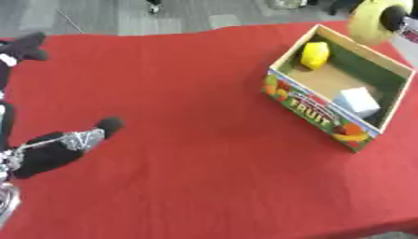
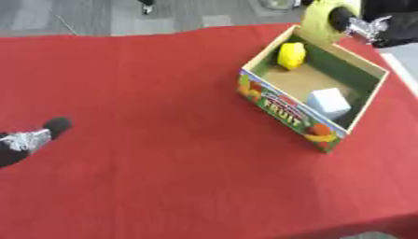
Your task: Pick up the objects with one hand, pass them to the other hand, and then place them into the box on the other side of the table.
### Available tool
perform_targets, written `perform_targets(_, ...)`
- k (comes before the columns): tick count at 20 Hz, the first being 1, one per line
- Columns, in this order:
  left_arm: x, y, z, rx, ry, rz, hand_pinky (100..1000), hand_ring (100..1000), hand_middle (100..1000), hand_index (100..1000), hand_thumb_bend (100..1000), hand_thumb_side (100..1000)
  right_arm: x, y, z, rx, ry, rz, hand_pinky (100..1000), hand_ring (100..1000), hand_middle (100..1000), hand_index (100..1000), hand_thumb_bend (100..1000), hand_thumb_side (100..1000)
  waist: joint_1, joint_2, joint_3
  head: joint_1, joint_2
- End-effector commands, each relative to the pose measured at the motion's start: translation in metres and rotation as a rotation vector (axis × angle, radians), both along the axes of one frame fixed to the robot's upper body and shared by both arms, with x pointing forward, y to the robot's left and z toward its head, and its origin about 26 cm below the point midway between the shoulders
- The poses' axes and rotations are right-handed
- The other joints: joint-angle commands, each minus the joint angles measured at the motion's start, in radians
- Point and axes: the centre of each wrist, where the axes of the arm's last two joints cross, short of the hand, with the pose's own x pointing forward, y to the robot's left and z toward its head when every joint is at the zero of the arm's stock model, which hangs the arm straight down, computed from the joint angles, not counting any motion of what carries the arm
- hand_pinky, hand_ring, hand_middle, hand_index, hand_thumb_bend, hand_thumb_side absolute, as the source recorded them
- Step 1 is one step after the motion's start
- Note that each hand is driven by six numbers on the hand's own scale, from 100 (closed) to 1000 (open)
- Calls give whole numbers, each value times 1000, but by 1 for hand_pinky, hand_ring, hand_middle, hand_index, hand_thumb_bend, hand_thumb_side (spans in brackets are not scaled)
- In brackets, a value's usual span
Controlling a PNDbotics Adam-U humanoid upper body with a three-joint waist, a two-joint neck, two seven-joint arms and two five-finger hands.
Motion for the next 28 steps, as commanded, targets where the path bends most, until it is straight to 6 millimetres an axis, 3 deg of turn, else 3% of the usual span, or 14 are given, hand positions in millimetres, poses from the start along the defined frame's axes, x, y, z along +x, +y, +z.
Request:
perform_targets(1,-4,9,12,-8,-42,21,702,668,594,845,813,412,-5,-22,16,-34,-65,-88,882,987,631,571,100,245,0,-11,3,-10,-17)
perform_targets(9,-3,14,15,-57,-77,18,700,664,589,843,791,415,-4,-63,-8,-35,-132,-253,874,971,628,564,100,166,2,3,20,-37,-30)
perform_targets(18,-2,16,16,-95,-64,17,702,664,587,845,766,433,-2,-93,-44,-66,-111,-384,881,992,658,597,100,213,-1,21,48,-56,-38)
perform_targets(24,-2,15,19,-99,-80,14,702,665,587,845,764,434,-3,-104,-56,-99,-80,-400,884,1000,696,637,100,221,-6,34,66,-60,-44)
perform_targets(25,-2,16,19,-99,-81,16,702,665,587,845,763,435,-4,-105,-56,-111,-77,-392,887,1000,729,672,100,206,-7,36,67,-61,-43)
perform_targets(27,-2,16,19,-101,-81,21,702,665,587,846,761,436,-4,-105,-54,-160,-81,-365,932,1000,951,878,100,152,-8,38,70,-61,-42)
perform_targets(28,-2,17,18,-102,-82,24,702,665,587,846,761,435,-5,-105,-53,-205,-84,-340,956,1000,1000,960,100,165,-9,38,70,-61,-41)
